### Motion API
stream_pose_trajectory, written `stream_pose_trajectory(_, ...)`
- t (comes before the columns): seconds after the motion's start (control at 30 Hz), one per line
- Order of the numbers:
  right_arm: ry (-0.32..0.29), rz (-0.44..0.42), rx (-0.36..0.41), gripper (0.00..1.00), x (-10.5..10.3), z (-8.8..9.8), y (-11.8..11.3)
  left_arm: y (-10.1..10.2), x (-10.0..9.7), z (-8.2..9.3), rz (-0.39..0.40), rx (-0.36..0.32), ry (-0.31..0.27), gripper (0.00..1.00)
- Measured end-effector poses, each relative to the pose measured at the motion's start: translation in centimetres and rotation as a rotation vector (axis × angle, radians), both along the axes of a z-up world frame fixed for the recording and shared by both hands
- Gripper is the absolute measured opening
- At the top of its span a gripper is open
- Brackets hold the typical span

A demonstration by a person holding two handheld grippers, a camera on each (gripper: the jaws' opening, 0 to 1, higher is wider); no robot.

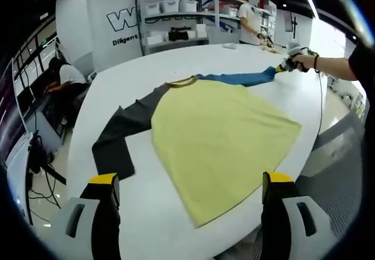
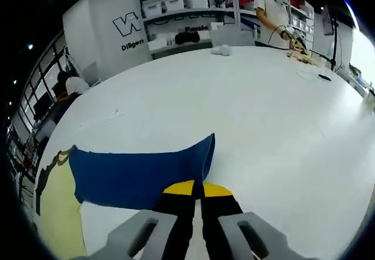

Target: Fold the garment on the visible template until the final outline fits inside the template.

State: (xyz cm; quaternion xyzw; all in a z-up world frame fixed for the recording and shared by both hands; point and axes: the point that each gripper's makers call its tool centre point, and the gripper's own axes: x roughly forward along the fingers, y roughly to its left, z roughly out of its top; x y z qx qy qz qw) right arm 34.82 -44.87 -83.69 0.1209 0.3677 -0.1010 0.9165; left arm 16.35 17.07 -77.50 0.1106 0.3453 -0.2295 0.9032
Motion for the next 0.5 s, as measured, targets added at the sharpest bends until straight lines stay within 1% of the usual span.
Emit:
stream_pose_trajectory(0.03, -0.004, 0.001, 0.0, 0.0, -1.2, 1.3, 1.5, 0.0, 0.0, 0.0, -0.002, -0.003, -0.001, 0.99)
stream_pose_trajectory(0.07, -0.007, 0.006, 0.002, 0.0, -1.9, 2.2, 2.7, 0.0, 0.0, 0.0, -0.002, -0.003, 0.0, 0.99)
stream_pose_trajectory(0.1, -0.013, 0.012, 0.007, 0.0, -1.8, 2.6, 3.0, 0.0, 0.0, 0.0, -0.002, -0.004, 0.0, 0.99)
stream_pose_trajectory(0.2, -0.02, 0.032, 0.005, 0.0, -1.3, 3.0, 3.4, 0.2, 0.0, 0.0, 0.008, 0.004, -0.002, 0.99)
stream_pose_trajectory(0.27, -0.022, 0.051, 0.004, 0.0, -1.2, 3.3, 4.3, 0.2, -0.1, 0.0, 0.01, -0.003, -0.004, 0.99)
stream_pose_trajectory(0.3, -0.027, 0.064, 0.012, 0.0, -0.6, 3.5, 4.6, 0.2, -0.2, 0.0, 0.011, -0.008, -0.002, 0.99)
stream_pose_trajectory(0.47, -0.046, 0.103, 0.024, 0.0, 0.2, 4.4, 6.3, 0.0, -0.2, 0.0, 0.01, -0.015, -0.003, 0.99)
stream_pose_trajectory(0.5, -0.055, 0.118, 0.032, 0.0, 0.5, 4.7, 7.0, -0.1, -0.2, 0.1, 0.008, -0.016, -0.005, 0.99)
